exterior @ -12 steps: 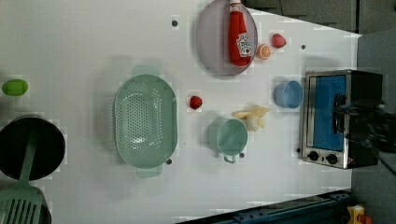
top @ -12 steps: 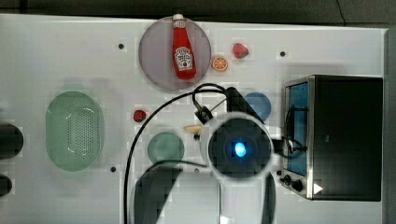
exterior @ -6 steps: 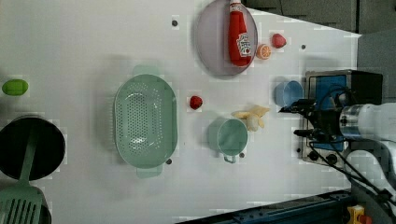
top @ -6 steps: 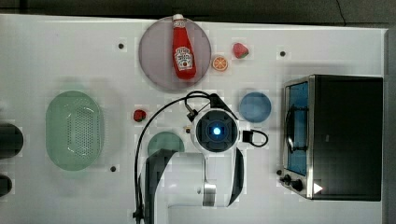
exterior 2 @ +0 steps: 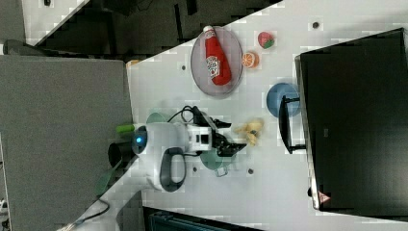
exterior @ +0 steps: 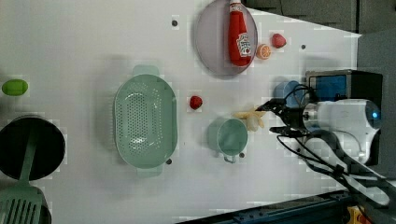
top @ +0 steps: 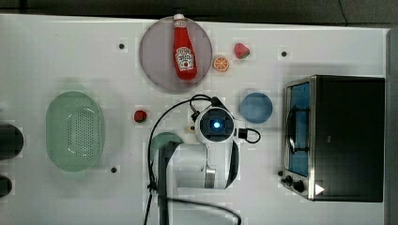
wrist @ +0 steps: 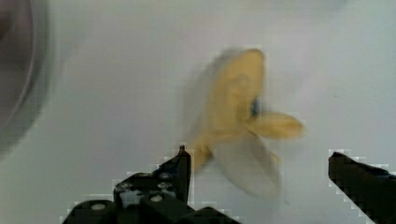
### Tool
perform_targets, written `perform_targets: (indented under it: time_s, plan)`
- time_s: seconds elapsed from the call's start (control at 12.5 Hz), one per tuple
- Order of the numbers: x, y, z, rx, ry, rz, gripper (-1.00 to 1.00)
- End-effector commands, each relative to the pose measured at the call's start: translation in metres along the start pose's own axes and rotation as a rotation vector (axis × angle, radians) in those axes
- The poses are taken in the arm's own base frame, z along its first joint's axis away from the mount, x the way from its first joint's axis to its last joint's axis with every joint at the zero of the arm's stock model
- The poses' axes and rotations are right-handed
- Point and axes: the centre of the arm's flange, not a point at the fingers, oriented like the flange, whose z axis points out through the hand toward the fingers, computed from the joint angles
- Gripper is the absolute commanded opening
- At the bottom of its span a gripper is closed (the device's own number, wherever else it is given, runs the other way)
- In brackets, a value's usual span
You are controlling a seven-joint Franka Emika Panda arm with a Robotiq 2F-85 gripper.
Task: Pick banana from table and place on oven.
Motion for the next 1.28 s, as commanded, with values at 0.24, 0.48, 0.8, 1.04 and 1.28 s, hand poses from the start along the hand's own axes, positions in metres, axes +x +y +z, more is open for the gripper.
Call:
perform_targets:
  time_s: [0.24, 0.48, 0.8, 1.04, 1.28]
  plan:
    - [-0.008, 0.005, 0.026, 0.039, 0.045, 0.032, 1.00]
    - [-0.010, 0.006, 0.039, 0.031, 0.037, 0.029, 0.69]
    - [-0.010, 0.005, 0.039, 0.037, 0.042, 0.029, -0.27]
    - [-0.007, 0.002, 0.033, 0.048, 0.052, 0.029, -0.58]
    - [0.005, -0.012, -0.014, 0.119, 0.113, 0.029, -0.58]
